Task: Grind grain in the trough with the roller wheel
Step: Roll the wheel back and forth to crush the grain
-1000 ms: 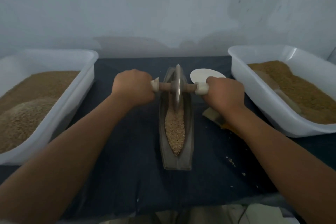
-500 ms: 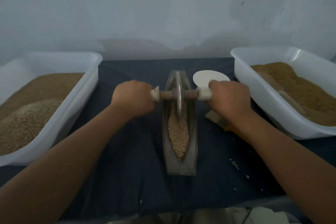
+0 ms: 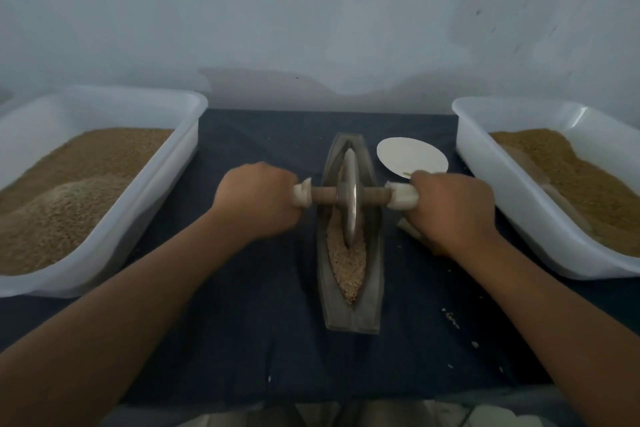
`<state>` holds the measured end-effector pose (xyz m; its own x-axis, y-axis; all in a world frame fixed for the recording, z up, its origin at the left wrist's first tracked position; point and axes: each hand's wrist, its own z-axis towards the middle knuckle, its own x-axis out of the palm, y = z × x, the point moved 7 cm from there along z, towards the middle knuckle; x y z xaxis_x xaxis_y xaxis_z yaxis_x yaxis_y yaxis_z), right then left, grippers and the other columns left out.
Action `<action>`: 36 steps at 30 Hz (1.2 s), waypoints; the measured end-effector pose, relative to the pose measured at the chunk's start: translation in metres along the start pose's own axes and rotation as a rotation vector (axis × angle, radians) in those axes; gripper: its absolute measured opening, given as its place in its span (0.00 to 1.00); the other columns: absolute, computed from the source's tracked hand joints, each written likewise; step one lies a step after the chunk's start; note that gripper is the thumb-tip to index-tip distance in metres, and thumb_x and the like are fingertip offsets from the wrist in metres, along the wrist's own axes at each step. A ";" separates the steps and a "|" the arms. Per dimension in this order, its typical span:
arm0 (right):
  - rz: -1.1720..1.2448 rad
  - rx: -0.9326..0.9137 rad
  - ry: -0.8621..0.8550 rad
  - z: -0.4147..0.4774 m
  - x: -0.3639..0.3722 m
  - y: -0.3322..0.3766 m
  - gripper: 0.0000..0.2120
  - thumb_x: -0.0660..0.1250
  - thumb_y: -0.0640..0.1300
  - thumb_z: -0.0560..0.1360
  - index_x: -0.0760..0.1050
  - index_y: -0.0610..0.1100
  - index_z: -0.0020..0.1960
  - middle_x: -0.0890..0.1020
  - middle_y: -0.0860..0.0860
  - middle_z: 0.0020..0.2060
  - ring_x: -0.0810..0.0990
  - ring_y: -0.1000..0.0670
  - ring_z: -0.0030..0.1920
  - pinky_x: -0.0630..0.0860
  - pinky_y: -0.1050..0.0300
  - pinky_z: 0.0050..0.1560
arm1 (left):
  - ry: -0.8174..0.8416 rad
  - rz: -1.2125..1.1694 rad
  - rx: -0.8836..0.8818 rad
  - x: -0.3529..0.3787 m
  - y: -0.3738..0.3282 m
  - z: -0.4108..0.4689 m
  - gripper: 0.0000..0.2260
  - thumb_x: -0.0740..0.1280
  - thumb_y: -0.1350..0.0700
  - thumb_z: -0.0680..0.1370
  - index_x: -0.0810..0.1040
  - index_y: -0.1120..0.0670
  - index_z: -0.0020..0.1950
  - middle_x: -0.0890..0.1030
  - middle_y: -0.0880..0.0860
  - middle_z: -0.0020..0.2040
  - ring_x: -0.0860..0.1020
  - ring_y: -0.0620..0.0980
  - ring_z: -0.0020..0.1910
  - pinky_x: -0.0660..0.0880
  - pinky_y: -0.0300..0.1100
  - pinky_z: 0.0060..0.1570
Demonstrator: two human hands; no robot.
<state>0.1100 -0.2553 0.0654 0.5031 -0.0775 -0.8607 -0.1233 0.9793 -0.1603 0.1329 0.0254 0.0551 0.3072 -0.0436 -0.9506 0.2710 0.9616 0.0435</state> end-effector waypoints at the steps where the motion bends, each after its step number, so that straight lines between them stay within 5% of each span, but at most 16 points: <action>1: 0.008 0.018 0.007 0.015 0.004 0.001 0.18 0.75 0.56 0.70 0.67 0.52 0.36 0.63 0.57 0.25 0.68 0.48 0.26 0.61 0.61 0.27 | 0.023 -0.006 -0.037 0.001 0.000 0.017 0.15 0.64 0.41 0.76 0.73 0.48 0.33 0.75 0.45 0.31 0.74 0.48 0.29 0.70 0.41 0.31; 4: 0.040 0.095 0.085 0.043 0.010 0.001 0.12 0.70 0.56 0.75 0.72 0.50 0.40 0.75 0.53 0.31 0.76 0.46 0.33 0.76 0.53 0.34 | 0.051 -0.003 -0.087 -0.002 -0.002 0.054 0.13 0.66 0.44 0.75 0.74 0.49 0.34 0.77 0.47 0.33 0.76 0.51 0.32 0.75 0.43 0.35; 10: 0.006 0.012 0.046 -0.019 -0.012 0.006 0.20 0.77 0.58 0.66 0.65 0.53 0.35 0.62 0.57 0.25 0.69 0.48 0.24 0.60 0.61 0.25 | 0.079 0.021 0.078 -0.011 -0.005 -0.010 0.13 0.61 0.39 0.70 0.73 0.47 0.33 0.74 0.45 0.30 0.74 0.47 0.28 0.64 0.39 0.28; 14: 0.026 -0.056 0.063 -0.026 -0.015 0.005 0.21 0.80 0.56 0.62 0.67 0.52 0.34 0.65 0.57 0.25 0.72 0.47 0.24 0.62 0.61 0.24 | 0.153 -0.010 0.042 -0.002 0.001 -0.027 0.12 0.62 0.39 0.70 0.73 0.46 0.35 0.75 0.45 0.30 0.73 0.45 0.28 0.62 0.39 0.27; 21: -0.006 0.083 0.162 0.055 0.006 0.002 0.10 0.69 0.51 0.77 0.69 0.52 0.41 0.69 0.55 0.31 0.72 0.49 0.34 0.65 0.54 0.34 | 0.170 -0.067 -0.123 0.007 0.003 0.060 0.15 0.61 0.40 0.71 0.78 0.49 0.36 0.79 0.47 0.35 0.77 0.49 0.32 0.69 0.41 0.31; 26: 0.049 0.021 0.140 0.008 -0.002 0.003 0.16 0.71 0.54 0.72 0.66 0.53 0.34 0.68 0.57 0.27 0.74 0.49 0.30 0.61 0.57 0.29 | 0.138 0.014 -0.012 0.001 -0.003 0.020 0.15 0.63 0.37 0.73 0.74 0.48 0.35 0.77 0.46 0.34 0.74 0.48 0.31 0.67 0.41 0.31; 30: 0.070 -0.014 0.233 -0.024 -0.001 0.002 0.17 0.70 0.63 0.69 0.66 0.56 0.34 0.70 0.57 0.27 0.73 0.53 0.31 0.68 0.55 0.31 | 0.116 0.096 0.089 -0.014 -0.013 -0.022 0.11 0.66 0.42 0.72 0.69 0.46 0.36 0.73 0.45 0.31 0.68 0.44 0.28 0.60 0.40 0.28; 36: 0.145 0.010 0.338 -0.019 -0.003 0.013 0.12 0.64 0.63 0.71 0.66 0.57 0.39 0.74 0.57 0.33 0.76 0.52 0.36 0.69 0.52 0.35 | 0.228 0.119 0.140 -0.026 -0.023 -0.015 0.06 0.66 0.44 0.77 0.75 0.45 0.44 0.73 0.45 0.37 0.74 0.49 0.36 0.70 0.45 0.37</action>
<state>0.0909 -0.2456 0.0566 0.1701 0.0063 -0.9854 -0.1633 0.9863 -0.0219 0.1053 0.0081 0.0739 0.1359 0.1444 -0.9801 0.3734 0.9089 0.1857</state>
